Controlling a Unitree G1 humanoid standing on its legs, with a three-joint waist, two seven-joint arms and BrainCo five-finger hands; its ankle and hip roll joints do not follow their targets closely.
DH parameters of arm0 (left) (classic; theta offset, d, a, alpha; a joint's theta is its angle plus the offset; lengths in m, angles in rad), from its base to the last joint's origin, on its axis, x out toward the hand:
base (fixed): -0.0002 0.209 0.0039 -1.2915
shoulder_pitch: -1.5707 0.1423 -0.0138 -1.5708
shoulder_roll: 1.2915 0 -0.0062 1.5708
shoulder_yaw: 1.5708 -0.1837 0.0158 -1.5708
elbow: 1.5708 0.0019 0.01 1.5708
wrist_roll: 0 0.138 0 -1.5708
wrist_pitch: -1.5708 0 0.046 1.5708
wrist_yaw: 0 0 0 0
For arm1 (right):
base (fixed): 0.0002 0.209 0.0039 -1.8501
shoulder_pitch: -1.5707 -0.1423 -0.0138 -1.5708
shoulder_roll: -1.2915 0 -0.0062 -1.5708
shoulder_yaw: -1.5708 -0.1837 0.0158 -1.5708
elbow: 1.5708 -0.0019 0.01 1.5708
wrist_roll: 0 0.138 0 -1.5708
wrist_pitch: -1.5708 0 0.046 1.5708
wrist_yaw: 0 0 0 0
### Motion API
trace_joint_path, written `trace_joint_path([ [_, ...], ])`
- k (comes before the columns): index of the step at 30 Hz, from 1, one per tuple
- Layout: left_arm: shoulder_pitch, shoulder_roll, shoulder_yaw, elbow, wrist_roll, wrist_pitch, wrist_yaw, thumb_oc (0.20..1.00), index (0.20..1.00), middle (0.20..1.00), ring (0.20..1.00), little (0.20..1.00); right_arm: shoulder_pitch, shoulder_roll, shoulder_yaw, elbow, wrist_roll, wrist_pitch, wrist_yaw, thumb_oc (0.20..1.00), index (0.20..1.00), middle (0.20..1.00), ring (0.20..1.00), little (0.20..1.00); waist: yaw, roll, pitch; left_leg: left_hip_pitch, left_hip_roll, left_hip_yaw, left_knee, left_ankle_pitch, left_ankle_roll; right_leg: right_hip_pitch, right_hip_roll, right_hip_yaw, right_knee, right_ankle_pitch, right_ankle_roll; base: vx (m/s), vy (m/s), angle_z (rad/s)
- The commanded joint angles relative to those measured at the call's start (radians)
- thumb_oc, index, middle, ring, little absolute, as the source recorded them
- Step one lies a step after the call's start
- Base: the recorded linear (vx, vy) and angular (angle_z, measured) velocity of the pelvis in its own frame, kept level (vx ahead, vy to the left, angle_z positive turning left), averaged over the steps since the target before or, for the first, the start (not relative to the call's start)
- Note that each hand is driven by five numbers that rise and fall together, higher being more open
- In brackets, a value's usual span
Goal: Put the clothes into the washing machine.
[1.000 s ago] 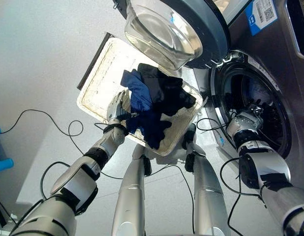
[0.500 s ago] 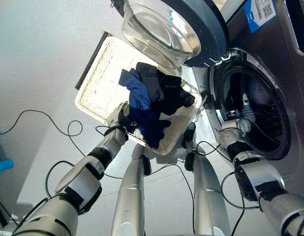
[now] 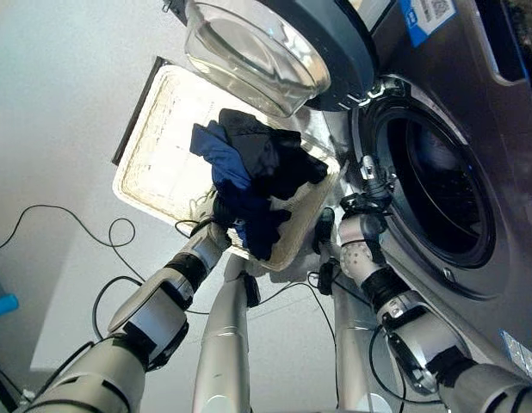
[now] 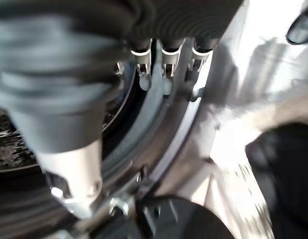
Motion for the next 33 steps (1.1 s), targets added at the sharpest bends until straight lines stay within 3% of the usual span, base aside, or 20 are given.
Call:
trace_joint_path([
  [1, -0.011, -0.083, 0.02, 0.096, -0.144, 0.016, -0.078, 1.0, 1.0, 1.0, 1.0, 1.0, -0.023, 0.003, -0.014, -0.018, -0.068, -0.062, -0.02, 1.0, 1.0, 1.0, 1.0, 1.0, -0.006, -0.022, -0.022, -0.028, -0.034, 0.056, 0.049, -0.05, -0.042, -0.007, 0.036, -0.041, -0.001, 0.039, 0.096, 0.0, -0.019, -0.16],
  [9, -0.045, -0.089, 0.077, 0.172, -0.264, 0.033, -0.076, 1.0, 1.0, 1.0, 1.0, 1.0, -0.023, 0.011, 0.01, -0.158, -0.136, -0.069, -0.022, 1.0, 1.0, 1.0, 1.0, 1.0, -0.023, -0.045, -0.022, -0.052, -0.029, 0.066, 0.049, -0.037, -0.046, -0.027, 0.049, -0.025, -0.009, 0.046, 0.096, 0.0, -0.008, -0.04],
  [10, -0.052, -0.088, 0.08, 0.18, -0.274, 0.018, -0.063, 0.2, 0.2, 0.2, 0.2, 0.2, -0.023, 0.009, 0.017, -0.188, -0.166, -0.066, -0.041, 1.0, 1.0, 1.0, 1.0, 1.0, -0.028, -0.049, -0.022, -0.057, -0.028, 0.067, 0.048, -0.035, -0.048, -0.031, 0.052, -0.021, -0.013, 0.05, 0.096, 0.0, 0.0, 0.0],
  [18, -0.079, -0.067, 0.121, 0.18, -0.288, -0.057, 0.037, 0.2, 0.2, 0.2, 0.2, 0.2, -0.002, 0.016, 0.028, -0.234, -0.197, -0.028, -0.032, 1.0, 1.0, 1.0, 1.0, 1.0, -0.035, -0.051, -0.022, -0.052, -0.024, 0.063, 0.053, -0.038, -0.049, -0.033, 0.051, -0.011, 0.0, 0.043, 0.098, 0.0, 0.002, -0.01],
  [27, -0.032, -0.033, 0.152, 0.137, -0.27, -0.185, 0.112, 0.2, 0.2, 0.2, 0.2, 0.2, 0.062, 0.018, 0.049, -0.23, -0.205, -0.018, 0.038, 1.0, 1.0, 1.0, 1.0, 1.0, -0.02, -0.043, -0.022, -0.001, -0.027, 0.044, 0.063, -0.056, -0.047, 0.023, 0.031, -0.031, 0.009, 0.023, 0.096, 0.0, -0.011, 0.0],
  [29, 0.002, -0.013, 0.168, 0.078, -0.235, -0.25, 0.148, 0.2, 0.2, 0.2, 0.2, 0.2, 0.089, 0.007, 0.067, -0.263, -0.288, 0.032, 0.089, 1.0, 1.0, 1.0, 1.0, 1.0, -0.011, -0.039, -0.022, 0.02, -0.03, 0.036, 0.063, -0.063, -0.045, 0.046, 0.022, -0.042, 0.01, 0.015, 0.094, -0.01, -0.051, 0.01],
  [31, 0.009, -0.009, 0.171, 0.064, -0.229, -0.258, 0.155, 0.2, 0.2, 0.2, 0.2, 0.2, 0.093, 0.004, 0.071, -0.268, -0.303, 0.039, 0.093, 1.0, 1.0, 1.0, 1.0, 1.0, -0.01, -0.038, -0.022, 0.022, -0.031, 0.034, 0.063, -0.064, -0.045, 0.048, 0.021, -0.044, 0.011, 0.013, 0.094, 0.0, -0.013, 0.02],
  [33, 0.052, 0.016, 0.201, -0.023, -0.163, -0.332, 0.232, 0.2, 0.2, 0.2, 0.2, 0.2, 0.116, -0.021, 0.093, -0.309, -0.438, 0.095, 0.136, 1.0, 1.0, 1.0, 1.0, 1.0, 0.002, -0.033, -0.022, 0.041, -0.037, 0.021, 0.065, -0.073, -0.044, 0.07, 0.013, -0.054, 0.018, 0.002, 0.094, -0.01, -0.033, 0.07],
])
